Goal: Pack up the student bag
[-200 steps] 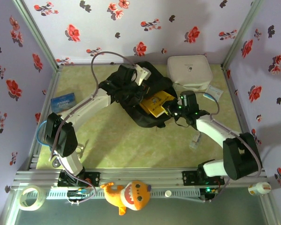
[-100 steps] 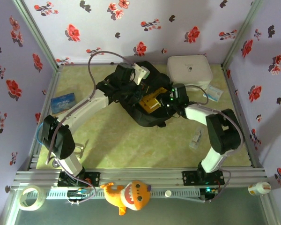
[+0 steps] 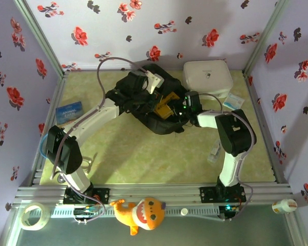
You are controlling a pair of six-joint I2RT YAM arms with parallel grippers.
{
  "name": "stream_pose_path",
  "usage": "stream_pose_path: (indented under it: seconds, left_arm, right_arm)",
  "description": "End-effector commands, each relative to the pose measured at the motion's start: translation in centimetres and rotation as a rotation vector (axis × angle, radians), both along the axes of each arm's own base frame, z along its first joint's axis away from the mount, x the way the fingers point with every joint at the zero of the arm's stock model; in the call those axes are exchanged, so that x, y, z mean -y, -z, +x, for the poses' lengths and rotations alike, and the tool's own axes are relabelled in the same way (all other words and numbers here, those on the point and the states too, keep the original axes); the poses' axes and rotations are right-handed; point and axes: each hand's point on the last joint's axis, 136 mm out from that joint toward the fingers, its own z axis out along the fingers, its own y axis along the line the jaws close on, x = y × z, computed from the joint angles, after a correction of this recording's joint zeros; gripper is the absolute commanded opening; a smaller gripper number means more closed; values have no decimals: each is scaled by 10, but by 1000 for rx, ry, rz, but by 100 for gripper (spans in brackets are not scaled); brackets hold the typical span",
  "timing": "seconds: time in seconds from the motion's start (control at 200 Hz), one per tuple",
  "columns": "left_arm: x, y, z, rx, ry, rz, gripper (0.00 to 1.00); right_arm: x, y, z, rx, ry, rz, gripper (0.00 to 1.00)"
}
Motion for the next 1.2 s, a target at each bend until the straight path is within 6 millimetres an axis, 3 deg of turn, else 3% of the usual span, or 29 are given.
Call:
stream_pose_path:
  seconds: [0.0, 0.185, 0.24, 0.435, 0.61, 0.74, 0.855, 1.035, 1.11, 1.195]
  left_arm:
    - [-2, -28, 0, 45, -2, -77, 0]
    - [-3, -14, 3, 14, -16, -69, 0]
    - [-4, -9, 3, -2, -23, -66, 6]
    - [-13, 4, -1, -66, -65, -81, 57]
    - [-45, 15, 2, -118, -174, -134, 83]
    - [-105, 37, 20, -151, -408, -168, 97]
    - [-184, 68, 34, -179, -681, -121, 100]
    - [-311, 107, 31, -203, -1098, -7, 100]
    - [-349, 123, 29, -239, -1214, -13, 100]
    - [-377, 141, 29, -284, -1300, -7, 100]
  right_arm:
    - [22, -28, -5, 55, 40, -38, 44]
    - [68, -53, -28, 91, 128, -139, 64]
    - [82, -58, -37, 97, 156, -186, 68]
    - [128, -84, -69, 149, 243, -385, 80]
    - [145, -106, -85, 218, 258, -474, 85]
    - [145, -111, -87, 238, 238, -496, 88]
    - [134, -110, -86, 249, 194, -511, 92]
    - [109, -112, -80, 281, 133, -486, 98]
    - [100, -111, -77, 285, 117, -472, 98]
    - [90, -110, -75, 286, 100, -454, 98]
